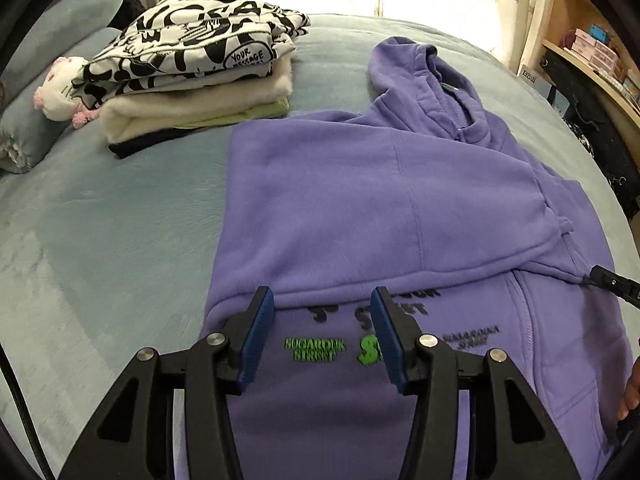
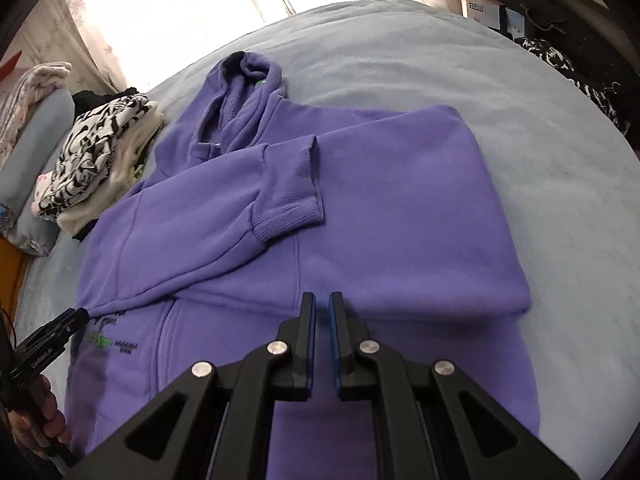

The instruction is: Fold large clothes

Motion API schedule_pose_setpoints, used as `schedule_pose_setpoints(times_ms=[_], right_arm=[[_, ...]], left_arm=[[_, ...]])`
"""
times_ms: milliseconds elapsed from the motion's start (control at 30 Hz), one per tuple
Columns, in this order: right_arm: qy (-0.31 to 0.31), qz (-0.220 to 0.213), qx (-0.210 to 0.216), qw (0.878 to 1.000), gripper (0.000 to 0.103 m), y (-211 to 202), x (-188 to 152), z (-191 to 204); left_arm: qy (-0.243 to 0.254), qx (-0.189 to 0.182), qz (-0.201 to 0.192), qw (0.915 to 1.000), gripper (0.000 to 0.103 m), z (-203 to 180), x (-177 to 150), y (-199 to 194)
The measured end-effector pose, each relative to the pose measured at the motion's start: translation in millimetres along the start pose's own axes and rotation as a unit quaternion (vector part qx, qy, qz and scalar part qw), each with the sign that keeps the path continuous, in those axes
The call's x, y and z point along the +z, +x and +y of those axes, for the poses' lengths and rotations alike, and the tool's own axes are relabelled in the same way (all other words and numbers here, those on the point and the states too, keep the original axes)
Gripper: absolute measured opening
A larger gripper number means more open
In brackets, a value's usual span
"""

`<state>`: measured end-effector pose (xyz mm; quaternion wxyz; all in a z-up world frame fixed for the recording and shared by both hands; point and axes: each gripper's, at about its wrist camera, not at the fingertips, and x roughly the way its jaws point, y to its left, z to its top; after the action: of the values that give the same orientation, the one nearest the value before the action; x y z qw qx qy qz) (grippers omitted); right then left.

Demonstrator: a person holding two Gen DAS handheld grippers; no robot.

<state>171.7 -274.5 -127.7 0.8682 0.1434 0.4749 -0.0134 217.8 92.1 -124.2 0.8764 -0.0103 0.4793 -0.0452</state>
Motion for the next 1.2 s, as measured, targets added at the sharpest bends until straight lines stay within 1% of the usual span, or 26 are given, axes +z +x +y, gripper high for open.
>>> schedule_pose_setpoints(times_ms=[267,533,567,600,633,667,700,733,1000,1100,1200], right_arm=[[-0.003,-0.015,0.012,1.000,0.007,-27.5,-10.9,14.7],[-0.014,-0.029,0.028,0.999,0.009,-65.0,-36.0,26.7],[-0.017,-0.031,0.029,0.999,0.010,-69.2,-39.0,26.5],[-0.019,-0.033,0.031,0.999,0.014,-75.4,-44.6,27.5],[-0.019,-0.034,0.036,0.999,0.022,-80.9,-49.8,27.7],[-0.017,-0.034,0.041,0.998,0.027,-85.5,-53.7,27.1],[-0.016,-0.036,0.048,0.998,0.034,-91.6,-59.6,27.1],[-0.017,-0.040,0.054,0.998,0.038,-98.5,-66.7,27.4],[-0.030,-0.060,0.062,0.996,0.038,-144.6,-112.8,26.4],[-0.036,-0.066,0.062,0.995,0.039,-156.3,-127.0,25.9],[-0.042,-0.067,0.063,0.995,0.039,-164.6,-141.8,25.1]], left_arm=[[-0.001,0.003,-0.018,0.9998,0.049,0.4,-10.3,-40.8],[-0.009,-0.003,-0.036,0.9993,0.049,4.1,-30.8,-87.1],[-0.009,-0.004,-0.038,0.9992,0.049,5.3,-36.6,-95.5],[-0.010,-0.004,-0.040,0.9991,0.049,6.0,-41.0,-101.7],[-0.011,-0.003,-0.042,0.9990,0.050,7.6,-46.9,-109.3],[-0.013,-0.003,-0.045,0.9989,0.050,9.1,-51.8,-115.1],[-0.015,-0.002,-0.048,0.9988,0.051,11.4,-57.7,-121.9],[-0.017,-0.002,-0.050,0.9986,0.053,12.9,-63.6,-127.8],[-0.036,0.001,-0.062,0.9975,0.056,30.3,-114.5,-173.2],[-0.040,0.003,-0.067,0.9970,0.062,33.6,-132.8,-186.7],[-0.041,0.006,-0.068,0.9968,0.064,34.1,-149.2,-196.3]])
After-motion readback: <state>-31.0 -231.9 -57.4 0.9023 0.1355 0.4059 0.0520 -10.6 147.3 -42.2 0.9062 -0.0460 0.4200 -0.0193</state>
